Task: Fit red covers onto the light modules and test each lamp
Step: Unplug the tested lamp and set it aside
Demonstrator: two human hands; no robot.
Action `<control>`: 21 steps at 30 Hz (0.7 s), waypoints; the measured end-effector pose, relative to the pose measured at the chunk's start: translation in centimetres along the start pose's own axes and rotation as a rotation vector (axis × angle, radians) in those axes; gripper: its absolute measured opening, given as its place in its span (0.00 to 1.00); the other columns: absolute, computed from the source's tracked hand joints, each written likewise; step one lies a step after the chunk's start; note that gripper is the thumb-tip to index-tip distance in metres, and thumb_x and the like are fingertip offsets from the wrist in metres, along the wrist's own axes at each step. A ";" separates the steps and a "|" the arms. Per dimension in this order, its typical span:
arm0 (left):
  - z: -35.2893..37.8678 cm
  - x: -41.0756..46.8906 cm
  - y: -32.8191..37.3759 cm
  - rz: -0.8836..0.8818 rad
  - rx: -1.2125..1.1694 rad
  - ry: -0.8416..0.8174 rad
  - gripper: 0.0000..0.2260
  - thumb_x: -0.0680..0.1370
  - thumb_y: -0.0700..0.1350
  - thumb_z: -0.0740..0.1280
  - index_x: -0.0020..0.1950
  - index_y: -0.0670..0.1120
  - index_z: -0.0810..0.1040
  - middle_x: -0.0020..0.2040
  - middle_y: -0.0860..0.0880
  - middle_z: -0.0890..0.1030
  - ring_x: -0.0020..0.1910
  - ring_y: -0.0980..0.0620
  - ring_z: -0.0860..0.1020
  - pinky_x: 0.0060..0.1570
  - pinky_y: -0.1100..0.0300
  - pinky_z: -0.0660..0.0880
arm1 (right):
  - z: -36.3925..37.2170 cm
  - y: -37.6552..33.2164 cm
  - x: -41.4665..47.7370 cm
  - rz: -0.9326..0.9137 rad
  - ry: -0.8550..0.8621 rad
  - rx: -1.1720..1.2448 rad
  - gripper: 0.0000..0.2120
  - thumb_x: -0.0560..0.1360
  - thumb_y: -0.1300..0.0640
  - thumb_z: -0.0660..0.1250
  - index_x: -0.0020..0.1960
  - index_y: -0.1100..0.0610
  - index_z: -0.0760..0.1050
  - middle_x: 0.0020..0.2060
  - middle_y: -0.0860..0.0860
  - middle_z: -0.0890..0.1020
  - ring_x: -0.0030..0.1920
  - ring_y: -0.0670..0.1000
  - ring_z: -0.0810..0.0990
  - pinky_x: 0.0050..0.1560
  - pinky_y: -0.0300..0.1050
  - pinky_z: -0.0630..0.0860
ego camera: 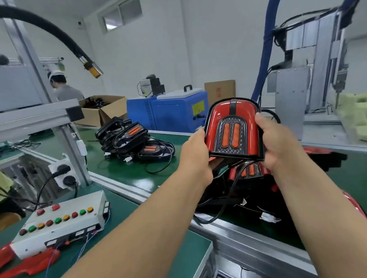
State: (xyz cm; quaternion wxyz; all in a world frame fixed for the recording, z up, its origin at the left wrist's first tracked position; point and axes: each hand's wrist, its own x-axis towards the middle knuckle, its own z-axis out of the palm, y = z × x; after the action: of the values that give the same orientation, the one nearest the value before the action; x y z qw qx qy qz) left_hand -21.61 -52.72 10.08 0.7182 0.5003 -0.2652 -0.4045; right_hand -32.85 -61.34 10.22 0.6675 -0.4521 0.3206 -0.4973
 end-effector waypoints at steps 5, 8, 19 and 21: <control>2.0 1.4 -0.9 -0.018 0.049 0.001 0.16 0.84 0.48 0.59 0.41 0.47 0.80 0.35 0.49 0.83 0.36 0.51 0.82 0.51 0.49 0.82 | -1.6 -0.5 1.5 0.014 0.091 0.002 0.14 0.84 0.48 0.59 0.52 0.56 0.77 0.49 0.58 0.86 0.46 0.58 0.86 0.46 0.58 0.83; 2.9 2.0 -2.1 -0.030 0.059 -0.010 0.18 0.84 0.49 0.58 0.38 0.47 0.80 0.34 0.48 0.84 0.33 0.52 0.83 0.45 0.52 0.83 | -2.2 -0.2 2.2 0.039 0.127 -0.017 0.14 0.84 0.48 0.59 0.53 0.57 0.77 0.48 0.57 0.85 0.44 0.57 0.86 0.40 0.55 0.83; 2.4 3.9 -4.6 -0.007 0.171 0.126 0.15 0.78 0.36 0.55 0.38 0.42 0.78 0.39 0.41 0.80 0.41 0.45 0.78 0.46 0.46 0.77 | -1.4 0.9 3.0 0.107 0.131 -0.164 0.13 0.82 0.59 0.56 0.58 0.61 0.77 0.42 0.56 0.82 0.39 0.55 0.83 0.48 0.56 0.82; 2.2 4.2 -4.7 -0.007 0.191 0.138 0.15 0.77 0.35 0.54 0.39 0.41 0.79 0.40 0.40 0.80 0.41 0.44 0.78 0.46 0.46 0.77 | -1.1 1.2 3.2 0.103 0.172 -0.223 0.14 0.82 0.57 0.54 0.59 0.61 0.76 0.45 0.57 0.81 0.42 0.55 0.81 0.50 0.53 0.81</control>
State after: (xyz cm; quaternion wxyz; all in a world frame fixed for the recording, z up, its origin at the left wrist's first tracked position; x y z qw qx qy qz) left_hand -22.61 -58.18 6.43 0.6823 0.5940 -0.2508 -0.3446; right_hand -32.41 -64.54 8.76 0.6079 -0.4621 0.4527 -0.4604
